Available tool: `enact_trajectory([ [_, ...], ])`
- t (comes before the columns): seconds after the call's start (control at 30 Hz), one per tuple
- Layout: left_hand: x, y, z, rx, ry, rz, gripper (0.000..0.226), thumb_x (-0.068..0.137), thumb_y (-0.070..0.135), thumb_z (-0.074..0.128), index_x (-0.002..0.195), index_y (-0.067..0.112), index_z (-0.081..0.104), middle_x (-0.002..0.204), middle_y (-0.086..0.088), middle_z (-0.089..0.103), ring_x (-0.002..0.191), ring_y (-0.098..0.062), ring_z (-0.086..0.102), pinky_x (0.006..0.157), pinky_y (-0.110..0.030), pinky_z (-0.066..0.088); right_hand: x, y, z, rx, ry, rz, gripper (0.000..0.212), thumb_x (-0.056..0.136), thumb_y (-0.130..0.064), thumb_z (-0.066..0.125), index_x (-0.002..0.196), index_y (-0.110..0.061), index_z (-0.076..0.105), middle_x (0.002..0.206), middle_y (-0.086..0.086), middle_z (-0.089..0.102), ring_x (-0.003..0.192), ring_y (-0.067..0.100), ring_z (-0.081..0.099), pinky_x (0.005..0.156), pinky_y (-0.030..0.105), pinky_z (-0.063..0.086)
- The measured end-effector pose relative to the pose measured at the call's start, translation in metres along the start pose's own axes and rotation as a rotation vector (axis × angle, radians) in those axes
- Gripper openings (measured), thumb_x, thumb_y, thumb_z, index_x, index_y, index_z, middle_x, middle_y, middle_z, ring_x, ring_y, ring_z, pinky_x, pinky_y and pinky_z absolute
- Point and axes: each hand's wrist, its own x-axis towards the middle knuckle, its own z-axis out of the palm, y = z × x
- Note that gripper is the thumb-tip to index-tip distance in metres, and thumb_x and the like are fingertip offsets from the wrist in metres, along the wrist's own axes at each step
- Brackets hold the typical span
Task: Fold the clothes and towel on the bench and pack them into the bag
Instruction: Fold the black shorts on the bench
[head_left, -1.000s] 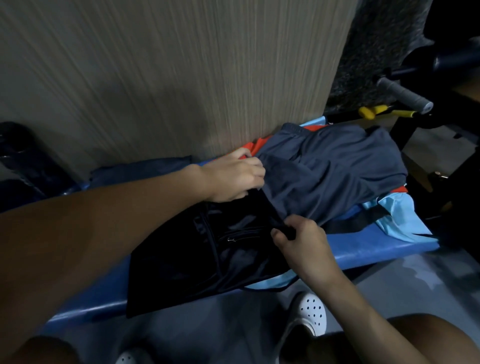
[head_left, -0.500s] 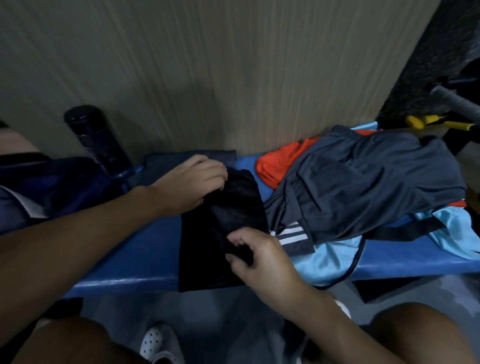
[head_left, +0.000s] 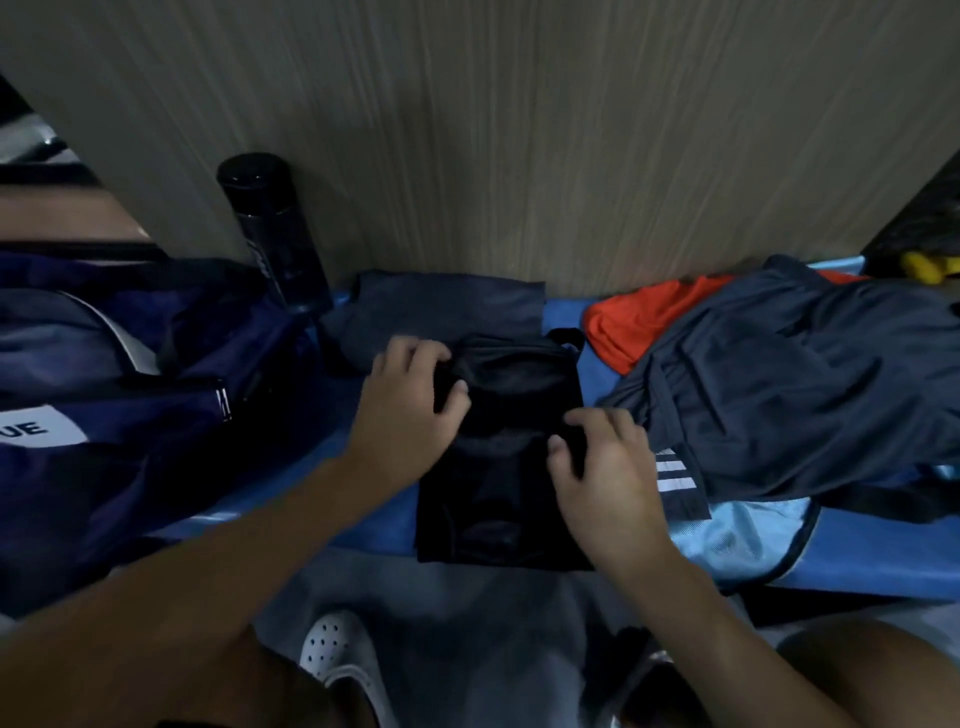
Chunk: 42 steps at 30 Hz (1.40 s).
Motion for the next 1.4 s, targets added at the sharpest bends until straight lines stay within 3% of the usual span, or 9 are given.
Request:
enact_trajectory([
  [0.13, -0.02, 0.004, 0.011, -0.282, -0.236, -0.446, 0.071, 0.086, 0.05, 0.069, 0.137, 0.012, 0.04, 0.132, -0.002, 0.049, 0.123, -0.018, 0.048, 0.105, -0.034, 0.044, 0.002, 0.0, 0.003, 0.098, -0.181, 0.183, 0.052, 0.095, -0.029, 0.06, 0.139, -0.006, 0.043, 0.134, 0.015, 0.046, 0.124, 0.031, 0.046, 0.1, 0.03, 0.035],
  [0.23, -0.02, 0.01, 0.011, -0.506, -0.24, -0.524, 0.062, 0.09, 0.034, 0.072, 0.139, 0.022, 0.037, 0.104, 0.021, 0.053, 0.094, 0.006, 0.054, 0.077, -0.009, 0.045, 0.007, -0.005, 0.005, 0.193, -0.157, 0.184, 0.053, 0.096, -0.031, 0.058, 0.138, -0.006, 0.041, 0.131, 0.013, 0.054, 0.123, 0.029, 0.051, 0.096, 0.027, 0.039],
  [0.37, -0.017, 0.011, 0.01, -0.666, -0.167, -0.602, 0.033, 0.087, 0.028, 0.076, 0.103, 0.033, 0.048, 0.094, 0.007, 0.067, 0.095, -0.012, 0.067, 0.073, -0.02, 0.052, 0.022, -0.011, 0.002, 0.262, -0.178, 0.352, 0.062, 0.098, -0.038, 0.052, 0.145, -0.001, 0.034, 0.141, 0.018, 0.05, 0.134, 0.031, 0.043, 0.104, 0.031, 0.035],
  [0.53, -0.016, 0.013, 0.011, -0.754, -0.121, -0.602, 0.023, 0.082, 0.024, 0.08, 0.098, 0.011, 0.07, 0.089, 0.001, 0.076, 0.083, -0.013, 0.073, 0.067, -0.023, 0.058, 0.033, -0.011, 0.005, 0.493, -0.228, 0.449, 0.026, 0.094, -0.038, 0.061, 0.101, -0.014, 0.067, 0.094, 0.003, 0.072, 0.089, 0.02, 0.069, 0.083, 0.041, 0.058],
  [0.77, -0.01, 0.01, -0.002, -1.091, -0.169, -0.675, 0.033, 0.087, 0.028, 0.076, 0.115, 0.023, 0.06, 0.107, 0.004, 0.074, 0.095, -0.011, 0.072, 0.079, -0.031, 0.059, 0.044, -0.022, 0.002, 0.834, -0.309, 0.56, 0.028, 0.089, -0.032, 0.07, 0.105, -0.014, 0.056, 0.093, 0.002, 0.073, 0.077, 0.012, 0.072, 0.061, 0.024, 0.057],
  [0.93, -0.007, 0.004, -0.008, -1.161, -0.179, -0.685, 0.022, 0.092, 0.024, 0.069, 0.112, 0.021, 0.061, 0.108, -0.001, 0.074, 0.099, -0.018, 0.072, 0.086, -0.039, 0.058, 0.054, -0.023, 0.004, 0.923, -0.23, 0.602, 0.051, 0.086, -0.05, 0.067, 0.103, -0.003, 0.059, 0.103, 0.008, 0.073, 0.096, 0.021, 0.07, 0.095, 0.043, 0.054],
  [1.07, -0.005, 0.002, -0.016, -1.195, -0.252, -0.642, 0.026, 0.095, 0.012, 0.064, 0.119, 0.016, 0.054, 0.111, -0.006, 0.072, 0.099, -0.022, 0.071, 0.086, -0.039, 0.059, 0.058, -0.027, 0.004, 1.015, -0.26, 0.605, 0.058, 0.089, -0.044, 0.065, 0.117, 0.007, 0.055, 0.108, 0.012, 0.073, 0.104, 0.024, 0.069, 0.098, 0.044, 0.052],
  [1.2, -0.003, -0.001, -0.021, -1.278, -0.235, -0.646, 0.036, 0.087, 0.021, 0.071, 0.12, 0.022, 0.057, 0.115, -0.002, 0.072, 0.101, -0.018, 0.07, 0.083, -0.035, 0.056, 0.061, -0.026, 0.007, 1.037, -0.308, 0.6, 0.035, 0.088, -0.038, 0.069, 0.106, -0.01, 0.058, 0.115, 0.019, 0.069, 0.108, 0.029, 0.067, 0.098, 0.049, 0.051],
  [1.4, 0.0, -0.003, -0.022, -1.192, -0.146, -0.642, 0.026, 0.092, 0.026, 0.068, 0.115, 0.015, 0.066, 0.115, -0.005, 0.072, 0.11, -0.022, 0.068, 0.093, -0.039, 0.055, 0.06, -0.028, 0.009, 1.109, -0.309, 0.511, 0.032, 0.091, -0.003, 0.063, 0.122, -0.003, 0.055, 0.117, 0.021, 0.067, 0.105, 0.03, 0.067, 0.098, 0.048, 0.051],
])
